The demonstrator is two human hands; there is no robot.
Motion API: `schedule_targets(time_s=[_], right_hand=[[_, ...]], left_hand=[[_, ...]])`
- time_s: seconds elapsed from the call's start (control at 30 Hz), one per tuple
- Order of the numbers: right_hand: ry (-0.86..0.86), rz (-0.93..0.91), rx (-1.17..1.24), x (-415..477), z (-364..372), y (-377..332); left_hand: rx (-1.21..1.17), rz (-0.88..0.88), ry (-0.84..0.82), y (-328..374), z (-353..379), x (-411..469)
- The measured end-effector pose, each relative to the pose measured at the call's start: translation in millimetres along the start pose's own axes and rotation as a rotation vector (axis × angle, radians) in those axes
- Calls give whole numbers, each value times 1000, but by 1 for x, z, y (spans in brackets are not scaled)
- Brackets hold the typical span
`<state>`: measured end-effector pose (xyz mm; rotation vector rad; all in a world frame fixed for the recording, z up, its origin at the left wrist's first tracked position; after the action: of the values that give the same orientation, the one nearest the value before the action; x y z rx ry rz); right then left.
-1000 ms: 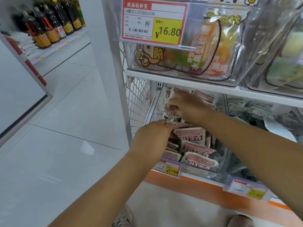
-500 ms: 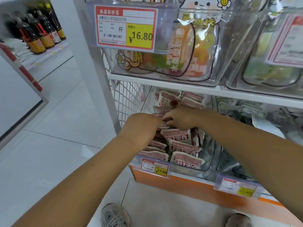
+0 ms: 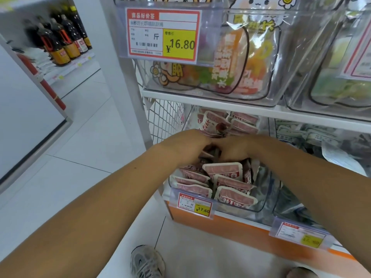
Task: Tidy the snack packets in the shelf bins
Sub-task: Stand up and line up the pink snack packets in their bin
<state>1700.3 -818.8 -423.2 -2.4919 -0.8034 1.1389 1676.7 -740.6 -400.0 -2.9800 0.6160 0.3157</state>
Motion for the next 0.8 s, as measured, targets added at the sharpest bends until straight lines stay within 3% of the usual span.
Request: schedule_targets(time_s=[0.13,0.2,0.4,0.63,0.8], right_hand=[[83,-34,-70,6,2,1],[114,-18,-102,12,2,4],[229,-81,-166,18,7,1],[261,-67,-291,30,10,4],[356,-145,-113,28,4,4]], left_hand=[[-70,33,420,-13,-10,-35],[-142,-43,581,-19,-6,-58],[-626,-361,449,-31,34,-86],[-801,-275,324,-27,48,-97],[-773,-256,395,-31,46,-94]])
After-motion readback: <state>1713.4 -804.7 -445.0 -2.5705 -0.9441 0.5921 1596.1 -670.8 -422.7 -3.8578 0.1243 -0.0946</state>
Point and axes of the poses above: each hand's wrist, its own x-axis towards the middle knuckle, its own z-axis out of the palm, y = z × x, the point moved 7 cm from there along x, towards the middle knuckle, and after that the axes turned 9 degrees about x, right-handed, at the moved point
